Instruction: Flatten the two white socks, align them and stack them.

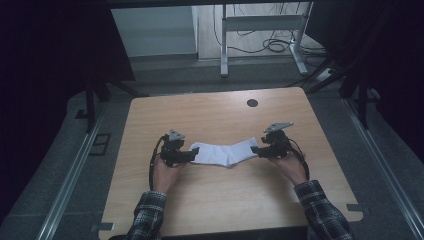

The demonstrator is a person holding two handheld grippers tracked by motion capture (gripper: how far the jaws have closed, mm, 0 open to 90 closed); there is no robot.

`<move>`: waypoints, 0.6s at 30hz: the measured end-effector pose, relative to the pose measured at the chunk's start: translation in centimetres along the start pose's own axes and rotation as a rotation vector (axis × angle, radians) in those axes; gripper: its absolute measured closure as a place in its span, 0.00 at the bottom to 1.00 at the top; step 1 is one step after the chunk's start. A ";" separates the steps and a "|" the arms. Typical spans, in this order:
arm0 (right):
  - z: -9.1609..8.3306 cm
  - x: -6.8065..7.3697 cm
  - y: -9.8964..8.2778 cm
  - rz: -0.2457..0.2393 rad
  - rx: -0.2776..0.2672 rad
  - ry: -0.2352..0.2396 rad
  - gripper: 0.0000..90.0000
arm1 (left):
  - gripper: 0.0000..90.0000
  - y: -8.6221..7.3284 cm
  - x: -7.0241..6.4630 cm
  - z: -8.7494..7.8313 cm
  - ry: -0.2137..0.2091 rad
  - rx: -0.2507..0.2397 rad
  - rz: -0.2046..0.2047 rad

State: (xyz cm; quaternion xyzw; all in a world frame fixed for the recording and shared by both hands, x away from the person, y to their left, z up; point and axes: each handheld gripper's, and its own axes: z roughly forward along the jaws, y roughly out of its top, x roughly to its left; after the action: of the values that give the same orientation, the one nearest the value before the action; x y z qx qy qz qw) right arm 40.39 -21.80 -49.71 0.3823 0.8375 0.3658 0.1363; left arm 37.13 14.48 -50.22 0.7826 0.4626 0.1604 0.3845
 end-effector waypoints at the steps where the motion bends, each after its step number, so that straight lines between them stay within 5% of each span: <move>1: -0.2 0.1 0.0 -0.002 -0.003 -0.001 0.38 | 0.28 0.0 -0.2 -0.3 -0.012 0.004 0.013; 18: -3.3 1.1 -0.8 -0.037 -0.013 0.022 0.25 | 0.19 -0.6 -1.9 -3.6 -0.078 -0.021 0.045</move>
State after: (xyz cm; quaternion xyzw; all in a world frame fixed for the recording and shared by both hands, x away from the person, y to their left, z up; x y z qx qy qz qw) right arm 37.54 -22.96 -47.92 0.3619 0.8436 0.3726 0.1364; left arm 33.59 14.64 -48.14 0.7944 0.4279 0.1434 0.4066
